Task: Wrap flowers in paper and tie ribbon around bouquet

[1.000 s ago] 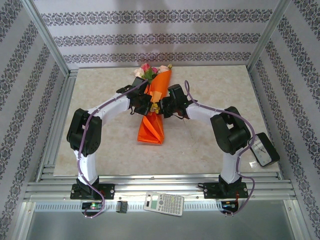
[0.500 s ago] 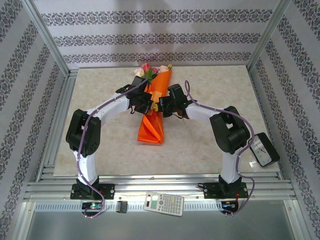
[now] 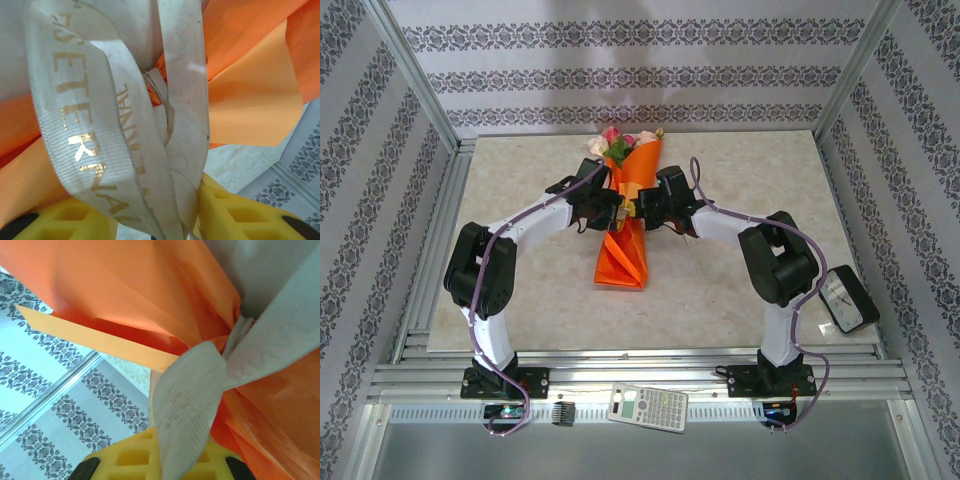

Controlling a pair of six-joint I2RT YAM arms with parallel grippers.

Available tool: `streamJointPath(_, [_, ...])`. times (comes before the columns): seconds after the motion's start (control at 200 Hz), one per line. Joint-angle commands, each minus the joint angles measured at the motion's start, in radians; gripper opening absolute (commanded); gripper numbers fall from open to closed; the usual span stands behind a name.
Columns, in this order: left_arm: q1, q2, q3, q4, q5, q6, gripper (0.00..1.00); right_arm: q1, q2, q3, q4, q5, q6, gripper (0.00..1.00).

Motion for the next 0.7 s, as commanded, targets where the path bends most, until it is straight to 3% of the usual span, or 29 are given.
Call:
streamJointPath(0.0, [0.012,-0.001,-0.002,0.057,-0.003,-0.125,0.45,0.004,-0.004,-0.022,0.032,0.019,-0.009,0.00])
streamJointPath(0.385, [0.015,0.036,-0.015,0.104,0.066,-0.160,0.45,0.003,-0.018,-0.076,0.089,0.021,0.003,0.00])
streamJointPath(0.694, [0.018,0.051,0.011,0.018,0.092,-0.149,0.47,0.000,-0.013,-0.075,0.141,0.033,-0.005,0.00])
